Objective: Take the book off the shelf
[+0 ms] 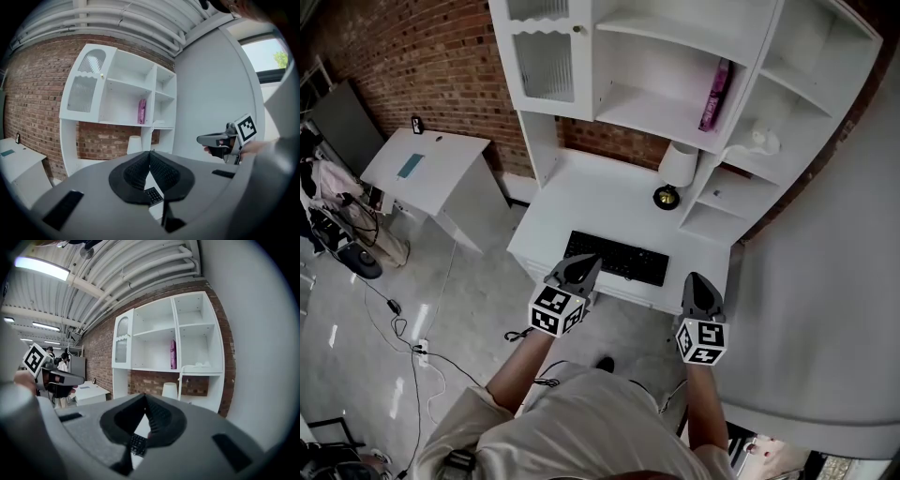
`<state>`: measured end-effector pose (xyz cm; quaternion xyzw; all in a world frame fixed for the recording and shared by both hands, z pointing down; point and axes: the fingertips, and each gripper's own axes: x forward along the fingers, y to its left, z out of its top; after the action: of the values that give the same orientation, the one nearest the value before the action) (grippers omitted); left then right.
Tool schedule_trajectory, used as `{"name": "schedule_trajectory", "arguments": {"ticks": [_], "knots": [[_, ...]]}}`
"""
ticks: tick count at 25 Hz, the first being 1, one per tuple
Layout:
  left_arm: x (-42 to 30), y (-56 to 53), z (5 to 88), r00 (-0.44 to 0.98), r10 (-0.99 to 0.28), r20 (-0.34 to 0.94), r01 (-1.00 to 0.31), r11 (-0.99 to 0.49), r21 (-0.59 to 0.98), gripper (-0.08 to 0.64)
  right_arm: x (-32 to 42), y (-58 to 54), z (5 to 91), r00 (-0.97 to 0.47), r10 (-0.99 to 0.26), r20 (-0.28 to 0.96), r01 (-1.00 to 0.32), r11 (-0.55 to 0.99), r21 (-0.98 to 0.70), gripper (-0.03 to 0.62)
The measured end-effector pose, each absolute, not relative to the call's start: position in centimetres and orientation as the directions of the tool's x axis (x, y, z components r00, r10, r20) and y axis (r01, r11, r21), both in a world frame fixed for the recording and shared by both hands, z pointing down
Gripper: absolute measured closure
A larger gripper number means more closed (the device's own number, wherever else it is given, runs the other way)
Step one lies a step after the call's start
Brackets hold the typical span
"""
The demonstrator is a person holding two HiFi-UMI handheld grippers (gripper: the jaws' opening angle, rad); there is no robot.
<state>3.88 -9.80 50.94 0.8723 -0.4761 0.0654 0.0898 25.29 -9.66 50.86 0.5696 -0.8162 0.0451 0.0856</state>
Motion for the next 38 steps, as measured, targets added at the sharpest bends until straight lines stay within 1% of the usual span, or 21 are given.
{"name": "schedule_trajectory", "arguments": {"ticks": [12, 24, 38], "knots": [[3.1, -15.2, 51.0, 0.54, -0.816, 0.206, -0.84, -0.536, 0.08, 0.565, 24.8, -15.0, 51.2, -0.33, -0.923, 0.2, -0.94, 0.341, 0.026, 0.589], [1.9, -24.1, 49.7, 0.629, -0.757, 0.176, -0.776, -0.624, 0.091, 0.565, 22.8, -21.8, 49.4, -0.246, -0.955, 0.168, -0.967, 0.254, 0.028, 0.589], [0.5, -32.8, 50.0, 0.745, -0.641, 0.184, -0.664, -0.738, 0.12, 0.565, 21.1, -29.7, 45.9, -0.087, -0.987, 0.132, -0.993, 0.096, 0.062, 0.586]]}}
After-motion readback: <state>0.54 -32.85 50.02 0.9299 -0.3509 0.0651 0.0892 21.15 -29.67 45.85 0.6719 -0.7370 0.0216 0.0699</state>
